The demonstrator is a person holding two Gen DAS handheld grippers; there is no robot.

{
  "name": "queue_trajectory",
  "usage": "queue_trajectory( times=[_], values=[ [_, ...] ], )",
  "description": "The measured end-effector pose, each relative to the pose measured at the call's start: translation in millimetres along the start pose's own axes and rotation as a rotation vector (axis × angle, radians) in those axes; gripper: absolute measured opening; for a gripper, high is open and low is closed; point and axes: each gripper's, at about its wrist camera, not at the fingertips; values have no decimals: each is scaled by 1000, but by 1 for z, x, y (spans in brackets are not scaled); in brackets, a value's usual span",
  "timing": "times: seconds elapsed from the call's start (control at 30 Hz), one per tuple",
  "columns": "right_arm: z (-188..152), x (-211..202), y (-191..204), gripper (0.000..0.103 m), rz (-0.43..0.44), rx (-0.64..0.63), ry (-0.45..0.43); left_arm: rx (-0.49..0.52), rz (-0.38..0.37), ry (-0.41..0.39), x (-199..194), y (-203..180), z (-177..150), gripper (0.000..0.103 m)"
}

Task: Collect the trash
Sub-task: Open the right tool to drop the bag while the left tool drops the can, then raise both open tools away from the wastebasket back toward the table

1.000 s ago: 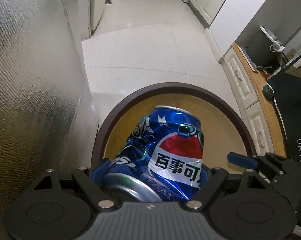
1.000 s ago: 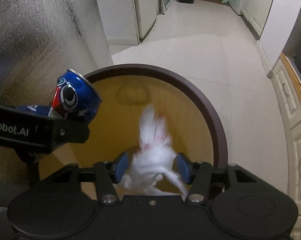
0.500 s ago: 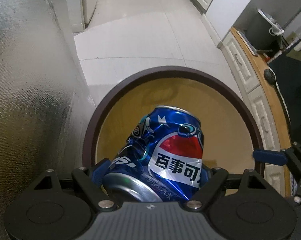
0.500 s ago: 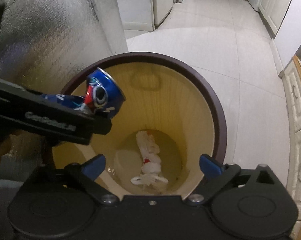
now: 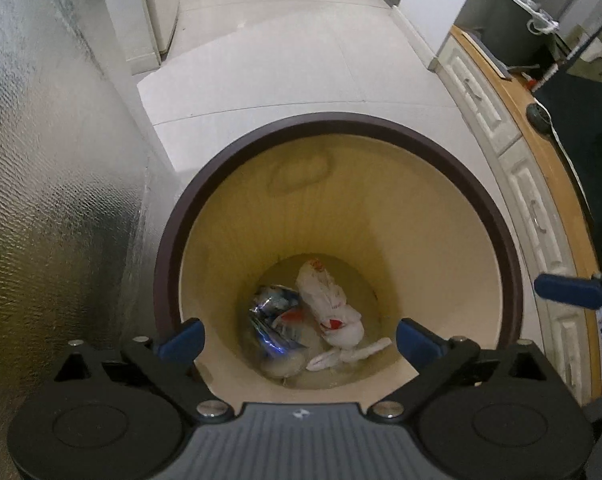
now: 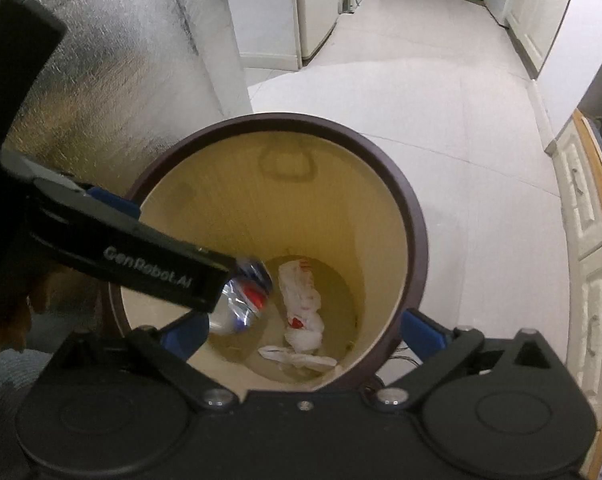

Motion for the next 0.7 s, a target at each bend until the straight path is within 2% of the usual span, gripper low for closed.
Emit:
queue_trajectory(
  times=[0.27, 0.7],
  values=[
    [-4, -9, 4, 103, -12, 10, -17, 31, 24, -19, -17, 0, -11, 102],
    [-14, -20, 10, 103, -35, 7, -42, 8, 34, -46, -46, 12, -28, 103]
  ],
)
Point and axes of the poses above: each gripper's, at about its wrist camera, not at the fingertips, and x roughly the way its jaws point, y to its left, z to its top, and after that the axes turned 13 degrees about z, right-handed
